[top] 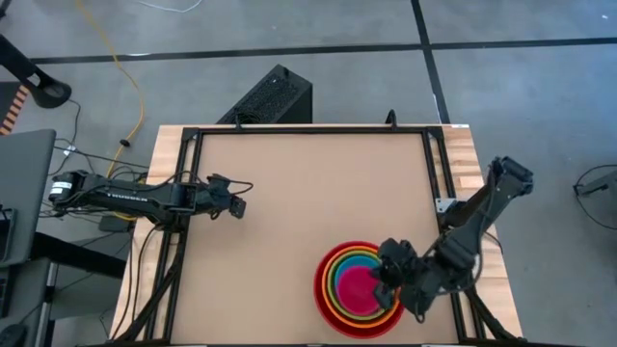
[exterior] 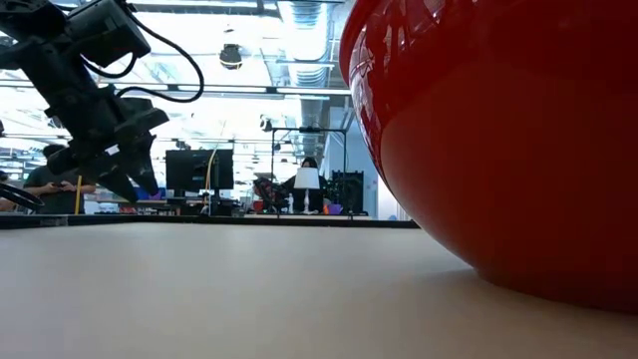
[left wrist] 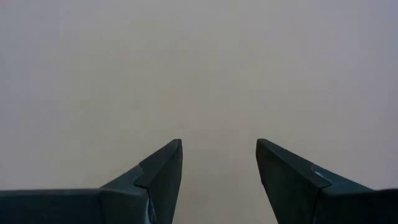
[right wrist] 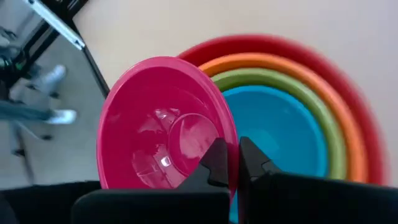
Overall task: Nest bowls inside each other by size order
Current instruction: Stack the pink bowl on the blue bowl
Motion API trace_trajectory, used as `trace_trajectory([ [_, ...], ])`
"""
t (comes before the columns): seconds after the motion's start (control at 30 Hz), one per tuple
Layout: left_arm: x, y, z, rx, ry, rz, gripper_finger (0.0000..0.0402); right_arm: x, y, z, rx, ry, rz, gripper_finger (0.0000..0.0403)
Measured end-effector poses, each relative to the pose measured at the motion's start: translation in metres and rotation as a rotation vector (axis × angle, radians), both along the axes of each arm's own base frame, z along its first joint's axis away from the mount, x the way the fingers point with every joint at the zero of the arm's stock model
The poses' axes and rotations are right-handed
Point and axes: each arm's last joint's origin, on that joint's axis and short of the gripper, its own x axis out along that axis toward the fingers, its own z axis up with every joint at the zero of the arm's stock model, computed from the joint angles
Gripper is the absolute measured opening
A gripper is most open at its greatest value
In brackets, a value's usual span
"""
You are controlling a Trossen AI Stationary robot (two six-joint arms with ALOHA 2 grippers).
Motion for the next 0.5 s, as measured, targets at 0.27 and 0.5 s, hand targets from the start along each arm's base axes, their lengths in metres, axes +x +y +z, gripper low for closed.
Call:
trace_trajectory([
  [0.27,0.029,-0.012,0.033,0.053,-0.369,-0.424,0.0194,0.0,-0.019,-0.055,0.102,-0.008,-0.093,0.0001],
  [0.5,0.029,-0.025,0.08,0.132,-0.812,-0.726,0.0194,-0.001,-0.019,-0.063,0.105,0.031,-0.101,0.0001],
])
